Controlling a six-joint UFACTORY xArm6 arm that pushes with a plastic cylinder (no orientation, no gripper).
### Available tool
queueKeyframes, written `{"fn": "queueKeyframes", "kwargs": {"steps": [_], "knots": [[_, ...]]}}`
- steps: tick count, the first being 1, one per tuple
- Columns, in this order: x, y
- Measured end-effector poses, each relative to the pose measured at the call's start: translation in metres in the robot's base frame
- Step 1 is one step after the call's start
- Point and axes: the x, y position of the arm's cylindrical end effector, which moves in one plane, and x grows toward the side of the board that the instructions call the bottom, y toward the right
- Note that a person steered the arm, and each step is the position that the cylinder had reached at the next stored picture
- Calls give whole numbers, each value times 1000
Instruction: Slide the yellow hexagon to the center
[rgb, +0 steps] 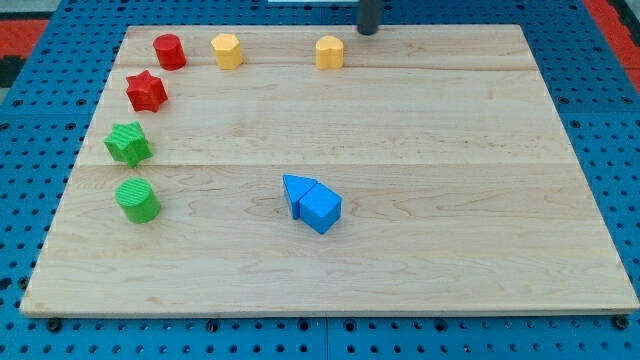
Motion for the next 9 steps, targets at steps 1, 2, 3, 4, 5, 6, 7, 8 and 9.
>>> {"fn": "queueKeyframes", "kwargs": {"steps": [1, 2, 3, 4, 5, 6, 7, 8, 9], "knots": [[-1, -94], [-1, -180], [25, -162], [52, -153], [28, -177], [43, -197], [90, -165], [125, -143], [149, -117]]}}
